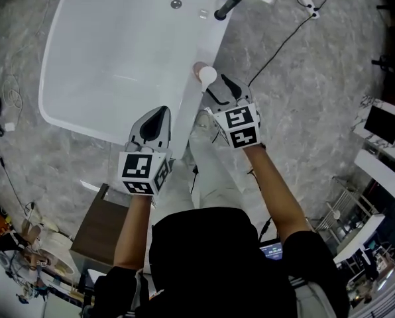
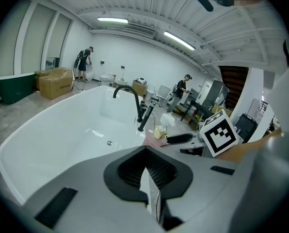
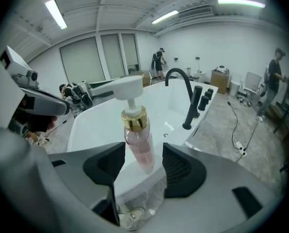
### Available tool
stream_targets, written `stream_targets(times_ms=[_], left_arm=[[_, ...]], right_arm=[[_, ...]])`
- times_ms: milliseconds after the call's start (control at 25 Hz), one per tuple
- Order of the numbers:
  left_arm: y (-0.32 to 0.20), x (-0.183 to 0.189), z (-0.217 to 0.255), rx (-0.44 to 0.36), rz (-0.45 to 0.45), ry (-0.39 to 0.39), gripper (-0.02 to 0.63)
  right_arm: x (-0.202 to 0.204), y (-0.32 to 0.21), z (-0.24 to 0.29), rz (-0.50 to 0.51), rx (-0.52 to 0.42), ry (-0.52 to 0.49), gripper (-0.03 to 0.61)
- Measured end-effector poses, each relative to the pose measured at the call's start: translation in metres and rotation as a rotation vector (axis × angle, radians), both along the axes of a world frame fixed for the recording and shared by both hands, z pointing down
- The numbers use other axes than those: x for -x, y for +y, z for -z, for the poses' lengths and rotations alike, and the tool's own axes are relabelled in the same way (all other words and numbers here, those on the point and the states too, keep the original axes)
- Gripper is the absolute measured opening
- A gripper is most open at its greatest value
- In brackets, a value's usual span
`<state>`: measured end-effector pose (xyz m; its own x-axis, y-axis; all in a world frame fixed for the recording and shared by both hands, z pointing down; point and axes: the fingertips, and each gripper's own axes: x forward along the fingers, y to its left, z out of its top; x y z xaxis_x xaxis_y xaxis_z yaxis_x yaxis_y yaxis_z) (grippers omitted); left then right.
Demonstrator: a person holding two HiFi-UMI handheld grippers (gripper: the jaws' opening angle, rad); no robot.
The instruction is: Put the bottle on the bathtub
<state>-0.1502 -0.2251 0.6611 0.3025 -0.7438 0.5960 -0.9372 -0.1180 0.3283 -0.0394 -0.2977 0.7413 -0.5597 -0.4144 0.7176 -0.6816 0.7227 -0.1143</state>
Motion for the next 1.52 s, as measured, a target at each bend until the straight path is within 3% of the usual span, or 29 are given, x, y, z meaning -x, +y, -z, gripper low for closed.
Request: stream_targets(times_ms=[200, 440, 560, 720, 1120, 1520], left_arm=[[0.004, 0.002, 0.029, -0.018, -0.021, -0.018, 0.011], [-0.009, 0.002, 0.073, -0.091, -0.086, -0.051, 0.011], [-0.01, -0.004, 0.098, -0.121, -0.1, -0.057, 0.011], [-0.01, -0.011, 0.133, -0.172, -0.113, -0.068, 0.011], [-0.006, -0.023, 0.223, -0.315, -0.105, -0.102, 0.011], [0.012, -0.036, 0.301, -0.441, -0.101, -0.112, 0.011]], right_arm=[[-0.013, 0.004, 0.039, -0.074, -0.016, -0.033, 0.238], [-0.029, -0.012, 0.102, -0.183, -0.101, -0.086, 0.15], [-0.04, -0.011, 0.139, -0.219, -0.15, -0.107, 0.073], [-0.051, -0.009, 0.193, -0.249, -0.225, -0.138, 0.04], [-0.068, 0.01, 0.314, -0.265, -0.387, -0.207, 0.025], [-0.072, 0.039, 0.393, -0.238, -0.489, -0.269, 0.025]])
